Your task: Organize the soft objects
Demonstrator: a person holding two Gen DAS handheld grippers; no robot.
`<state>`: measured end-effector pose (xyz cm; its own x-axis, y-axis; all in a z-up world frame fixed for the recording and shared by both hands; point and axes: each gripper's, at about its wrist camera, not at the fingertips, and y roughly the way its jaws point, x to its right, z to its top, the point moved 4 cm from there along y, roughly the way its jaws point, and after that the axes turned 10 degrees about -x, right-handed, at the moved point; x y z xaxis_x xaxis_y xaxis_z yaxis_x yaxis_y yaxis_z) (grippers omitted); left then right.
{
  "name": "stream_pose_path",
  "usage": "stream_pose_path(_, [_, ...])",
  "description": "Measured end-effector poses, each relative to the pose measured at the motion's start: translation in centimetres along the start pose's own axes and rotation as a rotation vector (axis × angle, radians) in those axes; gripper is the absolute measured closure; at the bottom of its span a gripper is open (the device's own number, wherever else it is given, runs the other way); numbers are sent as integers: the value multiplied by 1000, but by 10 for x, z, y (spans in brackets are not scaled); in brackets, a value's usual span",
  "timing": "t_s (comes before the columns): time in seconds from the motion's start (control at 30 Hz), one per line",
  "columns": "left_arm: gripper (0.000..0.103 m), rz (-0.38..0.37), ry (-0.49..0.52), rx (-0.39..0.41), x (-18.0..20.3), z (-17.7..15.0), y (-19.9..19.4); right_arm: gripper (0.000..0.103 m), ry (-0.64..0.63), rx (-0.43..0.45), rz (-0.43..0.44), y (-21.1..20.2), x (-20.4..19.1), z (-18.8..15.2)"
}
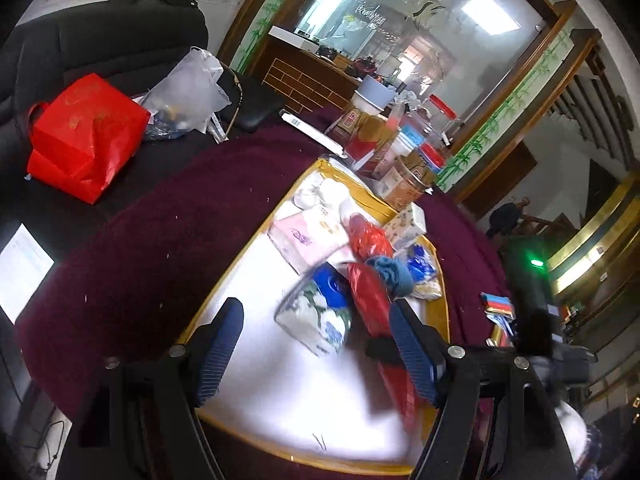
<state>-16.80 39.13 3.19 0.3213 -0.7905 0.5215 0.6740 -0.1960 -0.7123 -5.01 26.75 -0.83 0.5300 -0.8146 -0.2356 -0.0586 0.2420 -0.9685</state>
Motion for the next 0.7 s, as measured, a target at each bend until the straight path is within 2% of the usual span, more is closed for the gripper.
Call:
stream_pose_path(0.1, [24,1,2,0,-2,-7,-3,49,63,51,-45,-1,11,3])
stream_pose_path(0.2, [24,-6,-10,-5,-6,-12,-4,42,91,79,-67,-5,15,2])
stream_pose_path(0.33, [24,-15,-22,0,-9,-17,-7,39,82,118,33,-18,13,-8])
stream_pose_path(0.43, [24,-6,-22,17,-10,-21,-12,34,37,218,59,-48,17,-20])
stream_pose_path(0.57, [24,25,-13,49,-10,-24,-19,28,13,372,72,-97,43,-44])
stream_pose_path(0.7, [24,59,15,109,-1,-27,-28,28,41,530,-8,-141,85,-74])
